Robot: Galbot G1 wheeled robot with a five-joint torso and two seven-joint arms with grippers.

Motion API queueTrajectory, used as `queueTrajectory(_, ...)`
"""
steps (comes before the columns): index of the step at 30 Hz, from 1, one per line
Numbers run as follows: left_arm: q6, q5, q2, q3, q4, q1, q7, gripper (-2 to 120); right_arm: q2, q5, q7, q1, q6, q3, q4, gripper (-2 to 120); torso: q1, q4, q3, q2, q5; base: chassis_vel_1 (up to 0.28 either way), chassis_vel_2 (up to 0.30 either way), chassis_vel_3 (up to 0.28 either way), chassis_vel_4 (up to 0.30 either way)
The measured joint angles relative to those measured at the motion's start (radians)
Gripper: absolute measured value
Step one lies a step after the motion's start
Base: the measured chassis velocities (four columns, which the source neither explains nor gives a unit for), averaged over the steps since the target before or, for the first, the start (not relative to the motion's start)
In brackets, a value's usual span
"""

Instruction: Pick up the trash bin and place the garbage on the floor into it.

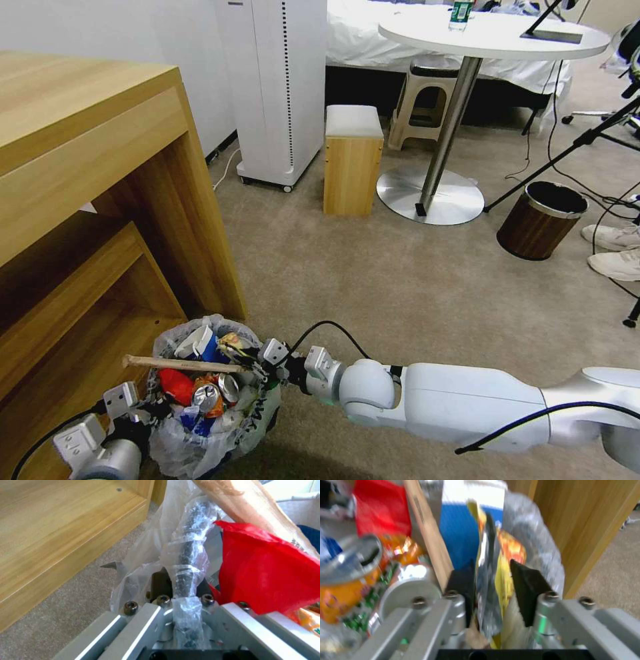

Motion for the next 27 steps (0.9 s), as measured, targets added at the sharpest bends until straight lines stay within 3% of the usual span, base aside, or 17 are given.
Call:
queueTrajectory(9,0.0,0.0,0.001,0.0,-0.002,0.004,0.0,0,-0.01,-0.019,0.006,-0.033,0.008,0.051,0.045,62,0.0,0.0,0.0,0.0,0.0,0.0,0.0,0.0,0.0)
queueTrajectory(13,0.0,-0.006,0.009,-0.005,-0.002,0.006,-0.001,0,-0.023,-0.002,0.053,-0.093,0.028,0.212,0.1,82,0.0,0.0001,0.0,0.0,0.0001,0.0,0.0,0.0,0.0)
queueTrajectory(14,0.0,-0.006,0.009,-0.005,-0.002,0.006,-0.001,0,-0.023,-0.002,0.053,-0.093,0.028,0.212,0.1,82,0.0,0.0001,0.0,0.0,0.0001,0.0,0.0,0.0,0.0)
queueTrajectory(16,0.005,-0.013,0.014,-0.007,-0.002,0.009,-0.005,0,-0.037,0.008,0.066,-0.121,0.027,0.3,0.114,89,0.0,0.0001,0.0,0.0,0.0001,0.0,0.0,0.0,0.0)
queueTrajectory(17,0.016,-0.024,0.026,-0.012,-0.003,0.012,-0.012,0,-0.058,0.013,0.068,-0.153,0.039,0.391,0.128,96,0.0,-0.0001,0.0,0.0,0.0,0.0,0.0,0.0,0.0)
queueTrajectory(21,0.027,-0.043,0.04,-0.017,-0.002,0.011,-0.021,0,-0.084,0.028,0.069,-0.181,0.042,0.48,0.15,99,0.0,0.0,0.0,0.0,0.0004,0.0,0.0,0.0,0.0)
queueTrajectory(24,0.056,-0.139,0.086,-0.021,0.022,-0.01,-0.066,0,-0.143,0.05,0.068,-0.25,0.05,0.679,0.213,100,0.0,0.0,0.0,0.0,-0.0001,0.0,0.0,0.0,0.0)
queueTrajectory(26,0.062,-0.158,0.095,-0.021,0.025,-0.013,-0.074,0,-0.152,0.052,0.067,-0.263,0.051,0.712,0.222,100,0.0,-0.0001,0.0,0.0,0.0,0.0,0.0,0.0,0.0)
queueTrajectory(27,0.075,-0.21,0.118,-0.02,0.035,-0.022,-0.098,0,-0.173,0.055,0.067,-0.292,0.052,0.777,0.242,100,0.0,0.0,0.0,0.0,0.0005,0.0,0.0,0.0,0.0)
